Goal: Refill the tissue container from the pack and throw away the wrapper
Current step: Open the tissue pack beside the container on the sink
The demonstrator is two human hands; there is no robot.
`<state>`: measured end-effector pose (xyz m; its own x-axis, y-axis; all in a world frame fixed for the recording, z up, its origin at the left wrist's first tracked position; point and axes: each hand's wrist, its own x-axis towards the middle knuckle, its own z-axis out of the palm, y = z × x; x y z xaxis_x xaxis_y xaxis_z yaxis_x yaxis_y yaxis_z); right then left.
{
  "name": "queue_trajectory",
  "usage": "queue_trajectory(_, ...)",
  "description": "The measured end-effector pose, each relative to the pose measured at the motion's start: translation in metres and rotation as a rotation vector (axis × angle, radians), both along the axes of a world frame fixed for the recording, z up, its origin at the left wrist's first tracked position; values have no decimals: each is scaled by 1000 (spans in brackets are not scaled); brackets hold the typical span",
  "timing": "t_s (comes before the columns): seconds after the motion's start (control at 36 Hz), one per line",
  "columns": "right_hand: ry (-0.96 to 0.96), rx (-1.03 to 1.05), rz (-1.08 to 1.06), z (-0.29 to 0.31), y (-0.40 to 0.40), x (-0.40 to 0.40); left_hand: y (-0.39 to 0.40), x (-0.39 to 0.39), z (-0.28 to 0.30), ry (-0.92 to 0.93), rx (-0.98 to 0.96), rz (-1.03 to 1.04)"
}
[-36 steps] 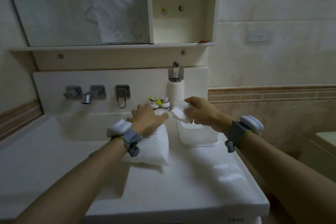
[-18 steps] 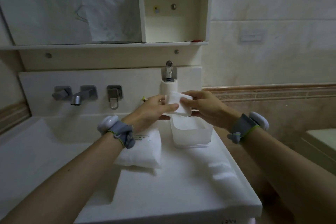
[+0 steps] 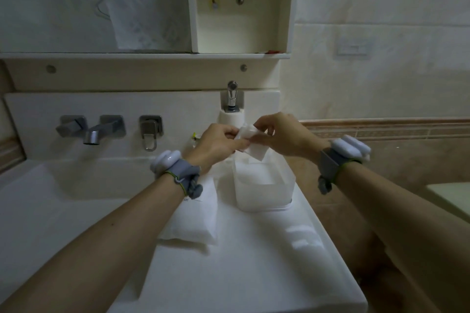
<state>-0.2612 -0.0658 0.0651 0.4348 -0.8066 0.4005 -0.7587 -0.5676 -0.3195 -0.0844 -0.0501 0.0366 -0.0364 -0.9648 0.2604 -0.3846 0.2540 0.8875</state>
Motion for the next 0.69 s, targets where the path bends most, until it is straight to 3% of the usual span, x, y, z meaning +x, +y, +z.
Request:
queue_trajectory(0.06,-14,-44,-41,-6,-12,0,-9,-2,-3,-76,-22,33)
queue_trajectory(0.17,-52,-164,-269,-21,-32,-10,-16,-2,-10,-542,-102,210)
queue_trajectory(0.22,5,-124,-346,-27,-39,-17,-19,-3,-13,-717,-91,205)
queue_trajectory(0.33,205,-33,-268,-41,-49,-22,-30,-8,-18,-1020,-46,243)
queue_trajectory(0.53,357,-12,-158,-51,-66,-3,-35,-17,-26,-1123,11,238)
queue_trajectory(0.69,433,-36,-208,-59,-79,7,-36,-19,-33,-1163,-23,252)
